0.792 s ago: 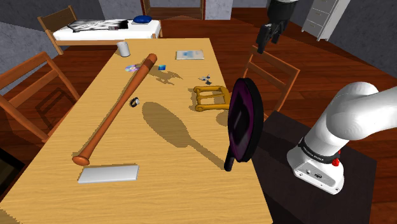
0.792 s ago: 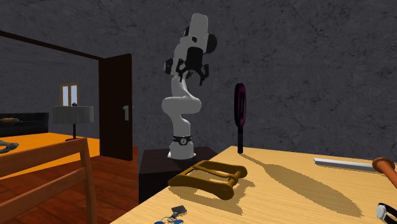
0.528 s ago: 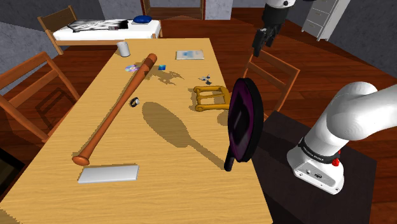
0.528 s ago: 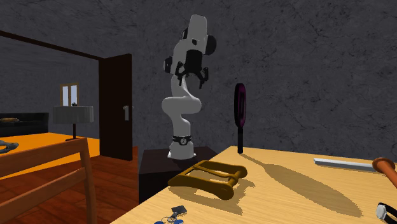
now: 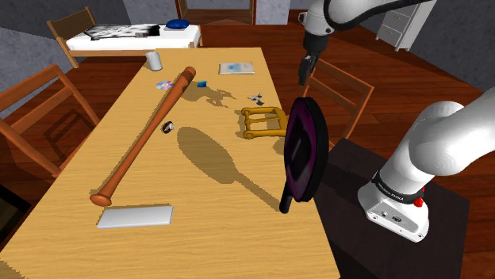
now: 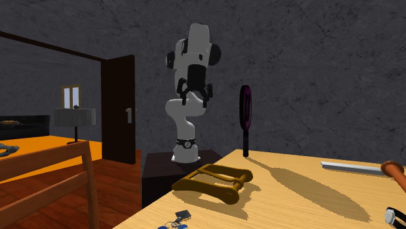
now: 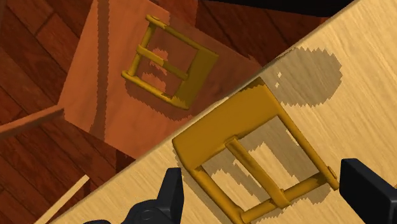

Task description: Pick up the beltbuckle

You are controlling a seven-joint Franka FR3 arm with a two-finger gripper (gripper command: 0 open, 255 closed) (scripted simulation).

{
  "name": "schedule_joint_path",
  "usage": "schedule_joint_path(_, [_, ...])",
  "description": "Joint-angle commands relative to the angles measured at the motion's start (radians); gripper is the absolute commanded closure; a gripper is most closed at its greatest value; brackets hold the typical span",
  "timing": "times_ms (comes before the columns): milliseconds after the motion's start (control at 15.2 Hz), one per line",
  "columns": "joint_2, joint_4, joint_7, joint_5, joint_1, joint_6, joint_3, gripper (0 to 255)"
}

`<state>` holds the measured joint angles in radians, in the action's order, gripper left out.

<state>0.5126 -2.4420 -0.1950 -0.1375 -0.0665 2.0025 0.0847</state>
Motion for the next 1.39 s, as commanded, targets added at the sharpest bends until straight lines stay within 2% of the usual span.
schedule_joint_path(0, [-0.073,0.004,-0.068,0.007,-0.018,0.062,0.023,0])
schedule_joint_path(594, [-0.426,0.11,-0.393,0.103,-0.085,0.259,0.091,0])
schedule_joint_path(1122, [-0.737,0.269,-0.675,0.219,-0.095,0.348,0.058,0])
schedule_joint_path(1320, [-0.766,0.262,-0.681,0.226,-0.092,0.384,0.054,0])
